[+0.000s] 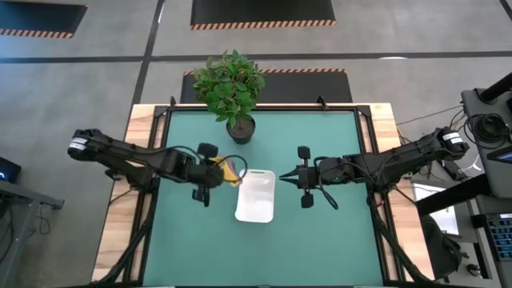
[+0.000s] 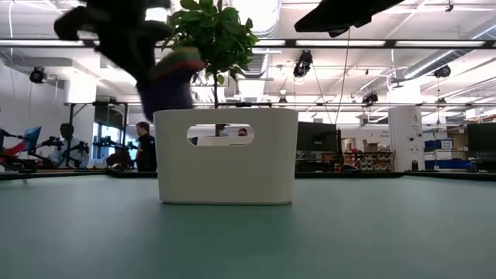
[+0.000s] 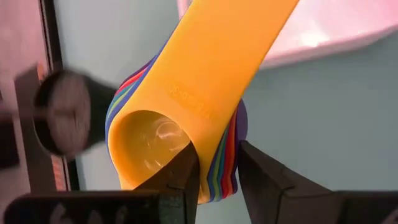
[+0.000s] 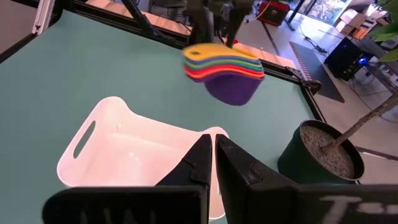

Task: Nest measuring cups in basket
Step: Put the nested measuring cups into the white bin

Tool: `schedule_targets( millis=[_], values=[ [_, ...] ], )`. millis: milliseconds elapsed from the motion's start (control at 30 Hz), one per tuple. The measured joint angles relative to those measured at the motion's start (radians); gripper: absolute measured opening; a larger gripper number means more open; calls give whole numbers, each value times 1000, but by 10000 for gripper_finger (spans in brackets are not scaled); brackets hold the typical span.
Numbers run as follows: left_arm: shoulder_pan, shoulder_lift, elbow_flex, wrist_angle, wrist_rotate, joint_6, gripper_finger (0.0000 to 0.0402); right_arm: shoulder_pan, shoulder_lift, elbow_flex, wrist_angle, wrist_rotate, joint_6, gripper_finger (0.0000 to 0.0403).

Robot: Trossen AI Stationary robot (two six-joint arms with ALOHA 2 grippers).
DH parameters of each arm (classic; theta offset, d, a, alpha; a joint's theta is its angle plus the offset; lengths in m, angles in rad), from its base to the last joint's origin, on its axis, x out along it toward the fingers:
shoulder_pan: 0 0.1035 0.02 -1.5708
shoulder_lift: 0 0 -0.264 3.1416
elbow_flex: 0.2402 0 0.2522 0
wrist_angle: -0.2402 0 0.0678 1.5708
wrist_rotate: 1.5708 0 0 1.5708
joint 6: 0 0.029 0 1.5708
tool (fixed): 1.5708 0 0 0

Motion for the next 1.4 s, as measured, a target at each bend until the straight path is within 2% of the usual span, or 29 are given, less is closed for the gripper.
schedule_targets(
  millis=[200,333,533,800,1400],
  values=[
    [-52,135,148,7,0,94,79,0,0,0,-3,0,0,9],
    [-70,247,236,-2,31,216,79,0,0,0,-5,0,0,9],
    [-73,334,311,8,60,323,78,0,0,0,-12,0,1,9],
    [-71,385,351,56,112,370,78,0,0,0,-18,0,1,9],
    [-61,490,339,85,124,402,77,0,0,0,-19,0,9,9]
  ],
)
